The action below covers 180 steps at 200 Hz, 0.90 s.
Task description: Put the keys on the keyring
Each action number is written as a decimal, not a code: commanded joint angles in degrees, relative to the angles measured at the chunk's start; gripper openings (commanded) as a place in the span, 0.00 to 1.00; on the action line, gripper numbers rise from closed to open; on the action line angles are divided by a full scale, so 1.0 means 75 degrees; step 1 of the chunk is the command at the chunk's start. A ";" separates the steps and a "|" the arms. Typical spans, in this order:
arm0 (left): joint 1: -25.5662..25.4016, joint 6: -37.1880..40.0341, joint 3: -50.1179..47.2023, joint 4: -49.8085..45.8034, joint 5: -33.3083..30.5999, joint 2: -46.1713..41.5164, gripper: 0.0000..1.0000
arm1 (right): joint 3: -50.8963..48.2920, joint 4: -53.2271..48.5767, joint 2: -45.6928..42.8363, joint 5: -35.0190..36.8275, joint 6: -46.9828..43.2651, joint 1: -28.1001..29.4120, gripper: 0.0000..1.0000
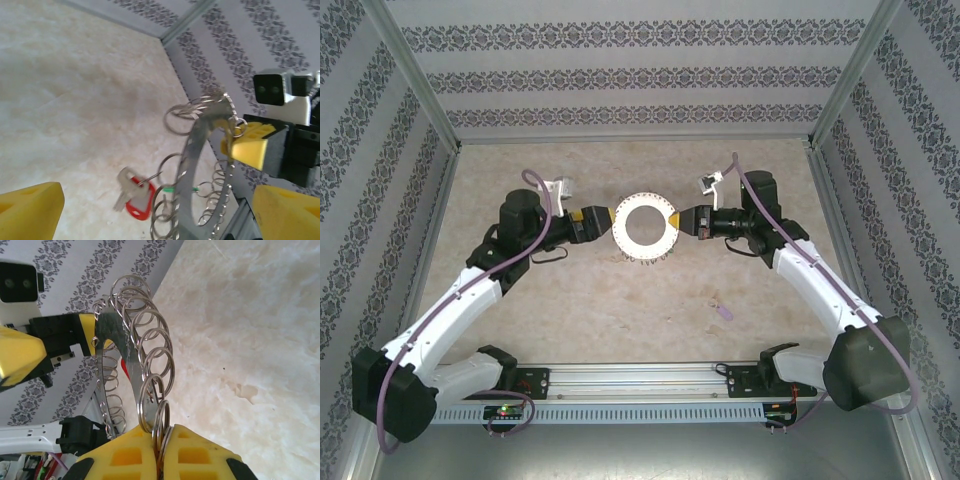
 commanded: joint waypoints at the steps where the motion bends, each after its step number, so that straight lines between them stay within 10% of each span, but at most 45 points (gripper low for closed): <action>1: 0.0203 0.0709 0.0722 -0.0805 0.1104 0.0451 0.90 | 0.0430 -0.0454 -0.0046 -0.0537 -0.0375 -0.0082 0.00; 100: 0.0217 0.0881 0.1473 -0.0669 0.2982 0.1658 0.44 | 0.0953 -0.0657 0.0360 -0.0882 -0.0808 0.0027 0.00; 180: 0.0231 0.0868 0.1386 0.0023 0.2823 0.1535 0.05 | 0.1163 -0.0694 0.0575 -0.0506 -0.1090 0.0048 0.09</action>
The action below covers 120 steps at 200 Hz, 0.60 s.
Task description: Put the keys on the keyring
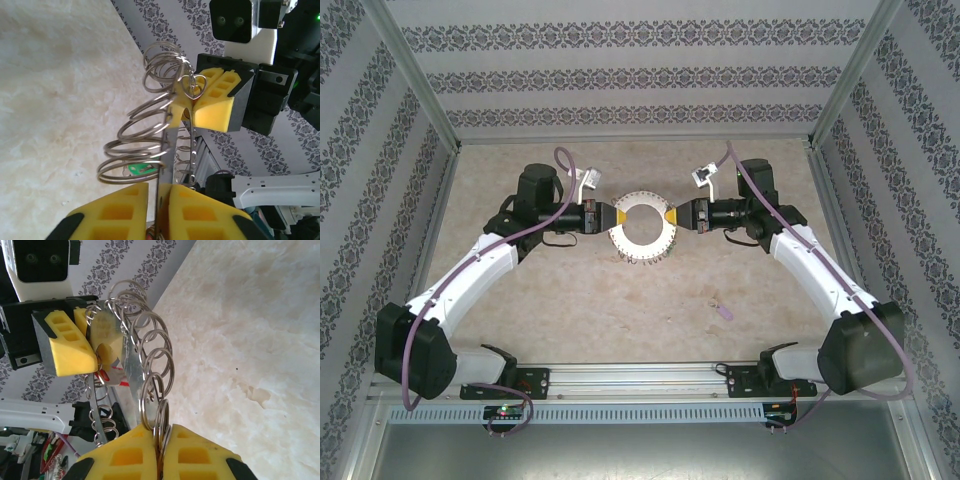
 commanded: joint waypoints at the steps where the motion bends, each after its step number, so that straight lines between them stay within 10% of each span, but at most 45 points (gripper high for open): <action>1: 0.0048 0.0153 0.0109 0.0567 0.0004 -0.0178 0.04 | 0.0304 0.0096 -0.0061 0.0073 -0.0277 0.0039 0.09; 36: 0.0048 0.0992 -0.0147 0.1081 -0.0460 -0.0873 0.02 | 0.0035 0.0153 -0.0785 0.1269 -0.0565 -0.0103 0.32; 81: 0.0048 0.3935 -0.0047 0.0259 -0.0343 -0.1748 0.00 | -0.0992 0.0600 -0.2564 0.3390 -0.0982 -0.0296 0.35; 120: 0.0045 0.5878 0.0954 -0.1973 -0.0329 -0.1531 0.00 | -0.2270 0.1495 -0.3809 0.2516 -0.2240 -0.0142 0.36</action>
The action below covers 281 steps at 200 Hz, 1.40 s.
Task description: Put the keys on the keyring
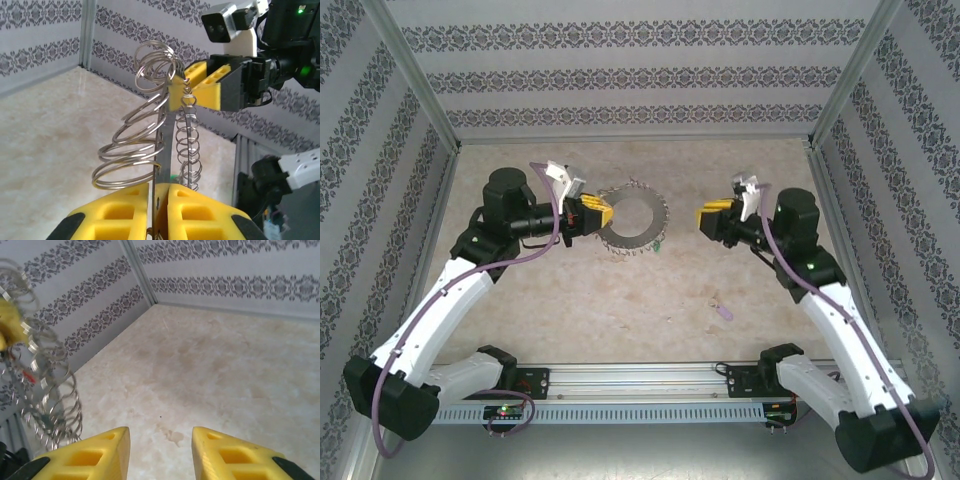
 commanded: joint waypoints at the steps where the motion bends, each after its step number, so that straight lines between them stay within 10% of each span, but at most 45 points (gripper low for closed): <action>1: 0.0032 0.2009 0.0744 -0.1546 0.0056 0.0177 0.00 | -0.0708 0.0717 -0.0443 -0.0151 -0.1059 0.0137 0.36; 118: 0.0019 0.2880 0.2004 -0.2845 -0.0149 0.0851 0.00 | -0.2534 0.3115 -0.0731 0.3107 -0.3918 0.3677 0.10; 281: 0.0018 0.2994 0.2204 -0.2889 -0.0430 0.0862 0.00 | -0.2381 0.4376 0.0911 0.3549 -0.3743 0.4410 0.12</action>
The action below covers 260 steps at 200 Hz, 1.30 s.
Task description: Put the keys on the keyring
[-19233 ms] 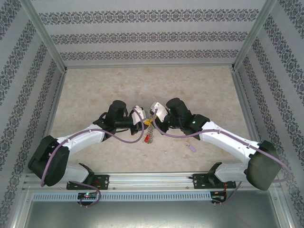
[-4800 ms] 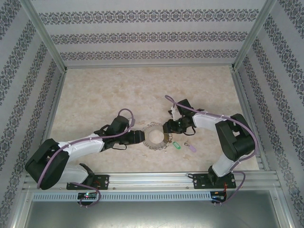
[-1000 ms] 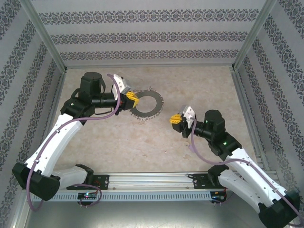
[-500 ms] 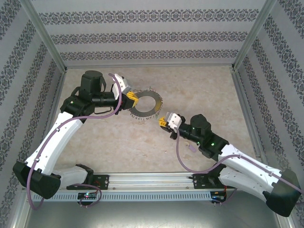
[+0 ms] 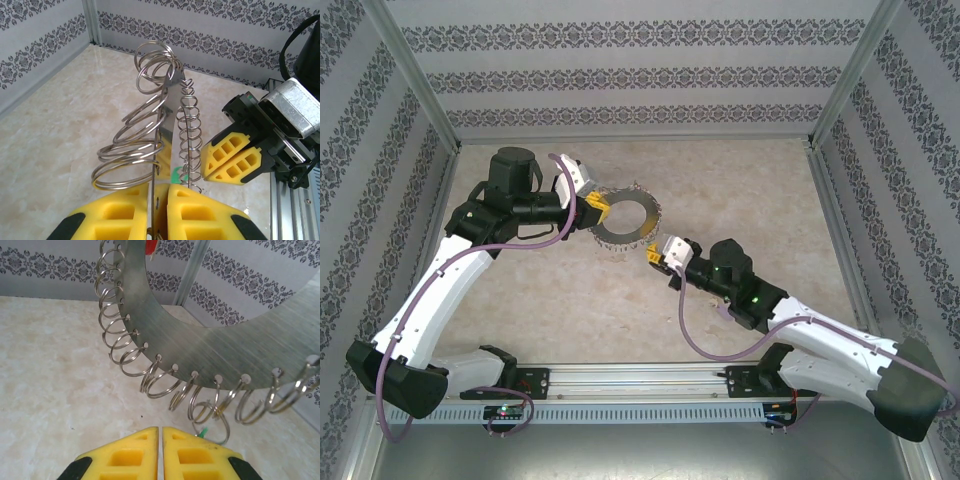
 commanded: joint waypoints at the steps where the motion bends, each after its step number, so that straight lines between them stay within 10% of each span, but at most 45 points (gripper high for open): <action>1: 0.0012 0.0157 0.0307 0.0047 0.0092 -0.0028 0.00 | 0.0043 0.0498 0.0184 0.0045 0.0201 0.0090 0.12; 260: -0.0107 -0.0181 0.0290 0.0199 0.0030 -0.0078 0.00 | -0.0384 0.1996 0.0271 0.0463 0.0978 0.0051 0.12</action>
